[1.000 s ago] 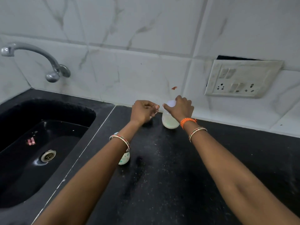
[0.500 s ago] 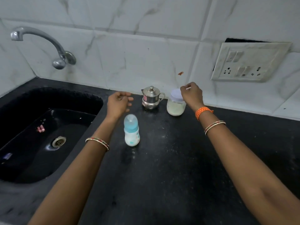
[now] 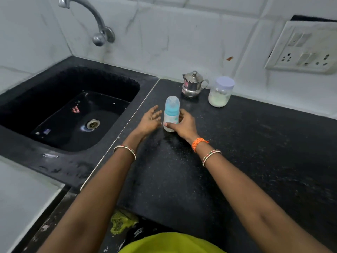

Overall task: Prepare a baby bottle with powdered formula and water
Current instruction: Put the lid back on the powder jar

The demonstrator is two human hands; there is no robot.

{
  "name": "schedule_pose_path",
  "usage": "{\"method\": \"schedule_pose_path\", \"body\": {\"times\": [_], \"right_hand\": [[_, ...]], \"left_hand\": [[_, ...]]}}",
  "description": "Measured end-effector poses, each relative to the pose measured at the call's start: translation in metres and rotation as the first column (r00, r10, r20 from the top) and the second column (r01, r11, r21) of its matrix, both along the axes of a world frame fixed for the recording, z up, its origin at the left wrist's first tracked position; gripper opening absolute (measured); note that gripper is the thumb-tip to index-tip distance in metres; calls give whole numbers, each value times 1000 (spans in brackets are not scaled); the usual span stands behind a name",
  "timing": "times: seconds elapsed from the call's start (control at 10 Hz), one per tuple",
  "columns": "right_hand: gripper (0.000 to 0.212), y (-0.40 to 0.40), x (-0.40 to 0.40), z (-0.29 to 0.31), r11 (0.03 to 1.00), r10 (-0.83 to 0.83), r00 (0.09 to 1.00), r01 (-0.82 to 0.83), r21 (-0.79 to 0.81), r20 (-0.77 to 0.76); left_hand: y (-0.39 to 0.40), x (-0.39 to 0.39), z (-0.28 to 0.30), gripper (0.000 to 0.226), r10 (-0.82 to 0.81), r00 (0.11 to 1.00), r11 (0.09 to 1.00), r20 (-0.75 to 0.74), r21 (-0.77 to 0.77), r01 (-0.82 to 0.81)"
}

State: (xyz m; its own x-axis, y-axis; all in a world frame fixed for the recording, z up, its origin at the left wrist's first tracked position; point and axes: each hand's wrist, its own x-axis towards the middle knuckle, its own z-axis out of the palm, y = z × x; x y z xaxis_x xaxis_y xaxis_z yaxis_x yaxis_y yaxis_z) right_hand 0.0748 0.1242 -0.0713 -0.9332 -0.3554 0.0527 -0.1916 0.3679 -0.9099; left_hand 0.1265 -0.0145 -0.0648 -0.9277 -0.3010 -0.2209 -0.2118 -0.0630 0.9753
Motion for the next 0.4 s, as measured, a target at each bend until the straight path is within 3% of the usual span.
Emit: {"method": "schedule_pose_path", "body": {"times": [0.1, 0.2, 0.4], "right_hand": [[51, 14, 3, 0, 984, -176, 981, 173, -52, -81], [52, 31, 5, -3, 980, -196, 976, 194, -31, -96], [66, 40, 12, -1, 993, -85, 996, 85, 76, -10]], "left_hand": [[-3, 3, 2, 60, 59, 998, 993, -22, -97, -61], [-5, 10, -3, 45, 12, 1000, 986, -8, -165, -13], [10, 19, -15, 42, -31, 999, 953, -30, -301, 21]]}}
